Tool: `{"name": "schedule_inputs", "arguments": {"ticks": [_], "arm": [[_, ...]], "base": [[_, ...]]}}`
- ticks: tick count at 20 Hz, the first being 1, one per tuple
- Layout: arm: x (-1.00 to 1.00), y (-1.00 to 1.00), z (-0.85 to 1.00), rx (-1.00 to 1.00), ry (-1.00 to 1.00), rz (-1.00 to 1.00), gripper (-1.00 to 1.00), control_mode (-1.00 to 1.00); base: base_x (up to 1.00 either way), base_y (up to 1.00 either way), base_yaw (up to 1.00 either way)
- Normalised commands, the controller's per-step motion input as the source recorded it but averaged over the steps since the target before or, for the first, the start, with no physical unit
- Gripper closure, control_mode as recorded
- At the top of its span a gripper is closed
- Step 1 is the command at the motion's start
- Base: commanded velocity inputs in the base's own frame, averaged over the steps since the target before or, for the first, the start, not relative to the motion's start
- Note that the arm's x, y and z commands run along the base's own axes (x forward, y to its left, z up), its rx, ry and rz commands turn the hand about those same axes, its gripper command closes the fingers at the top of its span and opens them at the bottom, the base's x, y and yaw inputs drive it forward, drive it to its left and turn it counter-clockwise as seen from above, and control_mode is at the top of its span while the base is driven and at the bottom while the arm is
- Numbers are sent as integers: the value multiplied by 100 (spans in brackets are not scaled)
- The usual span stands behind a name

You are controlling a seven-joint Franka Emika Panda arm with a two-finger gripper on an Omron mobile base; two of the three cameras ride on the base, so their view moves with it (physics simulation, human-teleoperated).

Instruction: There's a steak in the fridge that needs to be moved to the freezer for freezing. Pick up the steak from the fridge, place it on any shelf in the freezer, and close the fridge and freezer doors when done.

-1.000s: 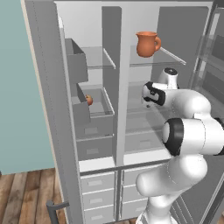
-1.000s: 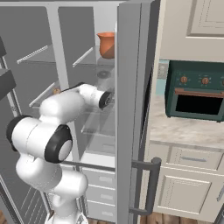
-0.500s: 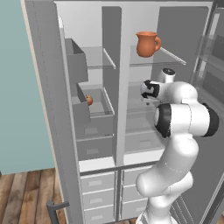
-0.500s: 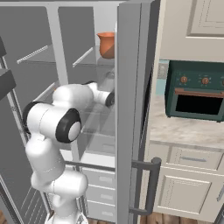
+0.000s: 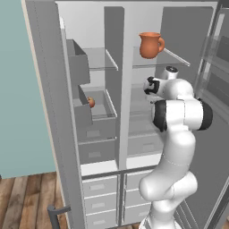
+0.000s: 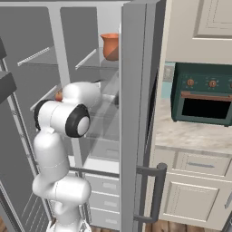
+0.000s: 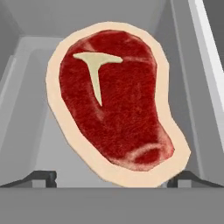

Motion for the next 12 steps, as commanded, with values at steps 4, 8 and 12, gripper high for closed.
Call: {"name": "schedule_inputs", "arguments": {"ticks": [4, 8, 12], "arm": [[16, -16, -13, 0, 6, 0, -100, -100], [13, 0, -22, 0, 2, 0, -100, -100], [25, 0, -28, 0, 0, 0, -100, -100]], "base": [[0, 0, 0], [0, 0, 0], [0, 0, 0]]}}
